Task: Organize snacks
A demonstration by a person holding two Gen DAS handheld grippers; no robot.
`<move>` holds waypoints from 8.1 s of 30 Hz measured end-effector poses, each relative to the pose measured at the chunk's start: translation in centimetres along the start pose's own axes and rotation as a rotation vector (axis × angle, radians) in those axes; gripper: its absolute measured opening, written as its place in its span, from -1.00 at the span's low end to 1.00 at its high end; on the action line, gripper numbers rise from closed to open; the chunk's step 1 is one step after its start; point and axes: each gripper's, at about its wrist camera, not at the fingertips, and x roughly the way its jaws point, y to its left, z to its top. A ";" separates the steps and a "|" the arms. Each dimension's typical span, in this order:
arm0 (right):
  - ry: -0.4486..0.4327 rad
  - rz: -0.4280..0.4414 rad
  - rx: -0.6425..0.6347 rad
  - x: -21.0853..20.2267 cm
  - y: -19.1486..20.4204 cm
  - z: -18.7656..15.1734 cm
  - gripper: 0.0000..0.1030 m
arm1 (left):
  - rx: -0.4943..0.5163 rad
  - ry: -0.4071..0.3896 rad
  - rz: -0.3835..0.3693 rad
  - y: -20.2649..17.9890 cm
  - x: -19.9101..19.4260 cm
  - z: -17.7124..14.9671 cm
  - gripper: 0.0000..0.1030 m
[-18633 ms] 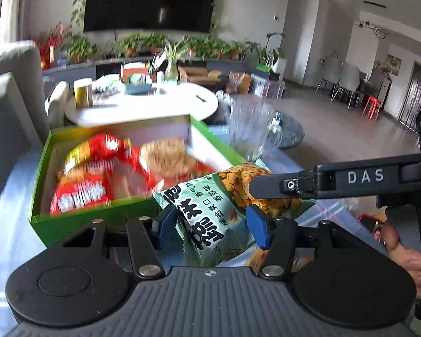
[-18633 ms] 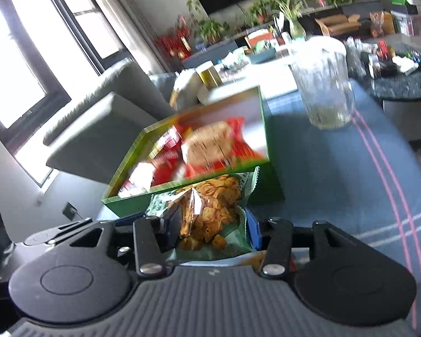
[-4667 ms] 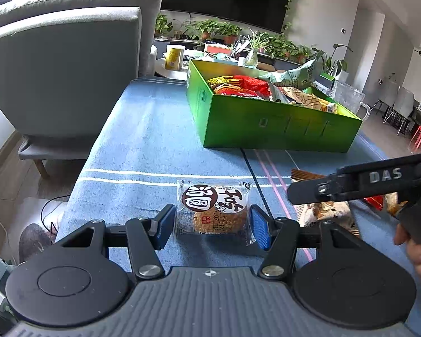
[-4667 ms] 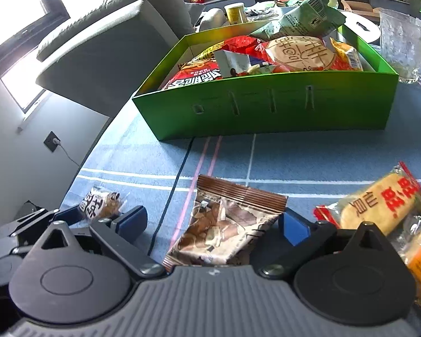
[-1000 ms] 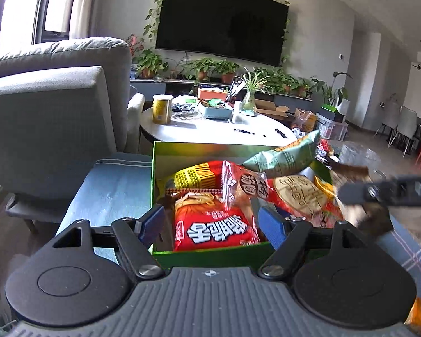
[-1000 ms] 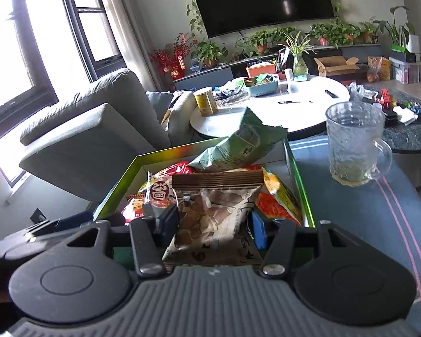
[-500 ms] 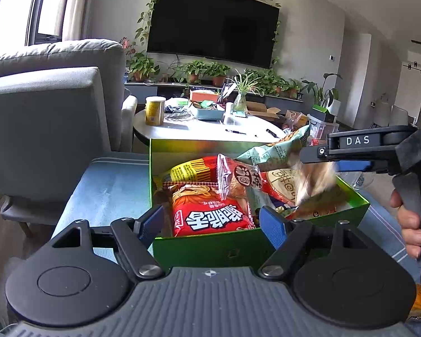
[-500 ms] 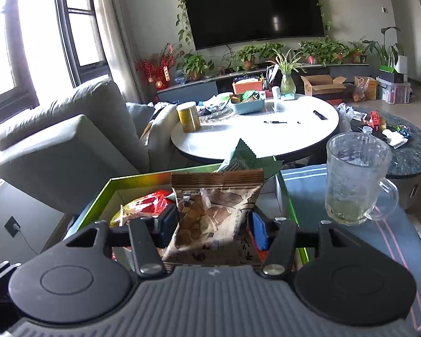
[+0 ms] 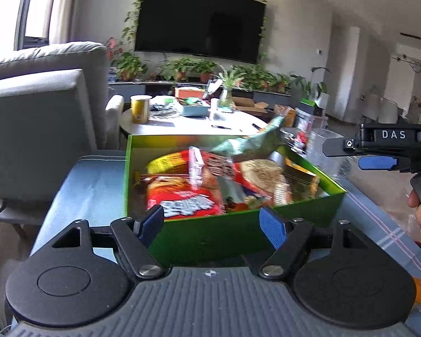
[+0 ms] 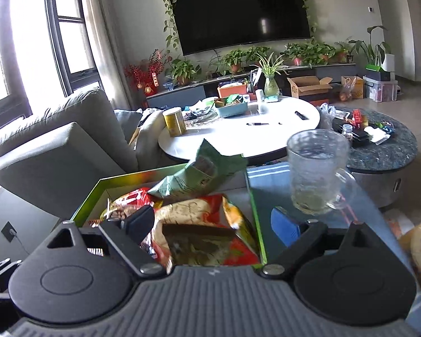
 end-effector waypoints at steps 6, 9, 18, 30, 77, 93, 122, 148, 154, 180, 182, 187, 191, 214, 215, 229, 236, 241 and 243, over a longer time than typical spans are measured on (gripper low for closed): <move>0.011 0.001 0.007 -2.0 -1.8 -0.5 0.53 | 0.136 0.051 -0.099 -4.5 -0.2 -1.2 0.42; 0.011 -0.008 0.009 -3.0 -2.8 -0.7 0.53 | 0.210 0.083 -0.174 -7.2 -0.2 -2.1 0.42; 0.021 0.000 0.055 -4.5 -5.2 -1.7 0.53 | 0.347 0.262 -0.283 -12.8 3.1 -4.7 0.42; 0.103 0.055 -0.089 -5.7 -5.4 -4.7 0.53 | 0.258 0.309 -0.202 -12.5 5.4 -4.3 -0.26; 0.248 -0.023 -0.102 -6.2 -1.5 -9.6 0.51 | 0.058 0.189 -0.048 -5.6 -3.8 -4.7 -0.27; 0.174 0.071 -0.116 -6.0 1.8 -6.9 0.51 | 0.039 0.119 -0.024 -4.5 -4.7 -3.0 -0.26; 0.044 0.183 -0.040 -0.4 5.8 0.9 0.51 | 0.005 -0.004 0.089 -0.2 -0.6 4.3 -0.26; 0.099 0.188 0.020 9.1 8.6 3.9 0.51 | -0.085 0.071 0.153 4.0 9.5 6.6 -0.26; 0.118 0.175 0.045 10.3 8.3 3.6 0.51 | -0.092 0.081 0.152 4.0 10.0 5.9 -0.24; 0.129 0.220 0.119 10.6 9.2 3.1 0.52 | -0.117 0.015 0.202 4.2 5.5 4.4 0.06; 0.104 0.202 0.137 10.0 8.8 3.1 0.52 | -0.114 0.014 0.203 4.1 5.2 4.3 0.06; 0.071 0.182 0.147 8.2 7.9 3.5 0.52 | -0.112 0.002 0.199 3.6 3.9 4.5 0.07; 0.062 0.166 0.150 6.4 7.2 3.4 0.52 | -0.096 -0.013 0.178 2.5 2.5 4.6 0.12; -0.090 0.142 -0.013 -8.0 6.0 0.7 0.52 | 0.011 -0.137 0.116 -5.1 -10.1 3.5 0.68; -0.092 0.143 -0.018 -8.5 6.1 0.3 0.52 | 0.014 -0.139 0.123 -5.3 -10.6 3.3 0.70; -0.146 0.137 -0.110 -13.8 6.3 -4.1 0.52 | -0.015 -0.102 0.212 -6.7 -14.1 -0.3 0.81; -0.140 0.122 -0.105 -14.7 6.8 -4.8 0.52 | -0.030 -0.082 0.259 -6.1 -15.3 -1.7 0.81; -0.147 0.122 -0.128 -15.2 7.8 -5.5 0.52 | -0.028 -0.083 0.242 -6.0 -15.9 -2.1 0.81; -0.146 0.126 -0.137 -15.2 8.1 -5.7 0.52 | -0.025 -0.079 0.237 -6.0 -15.9 -2.2 0.81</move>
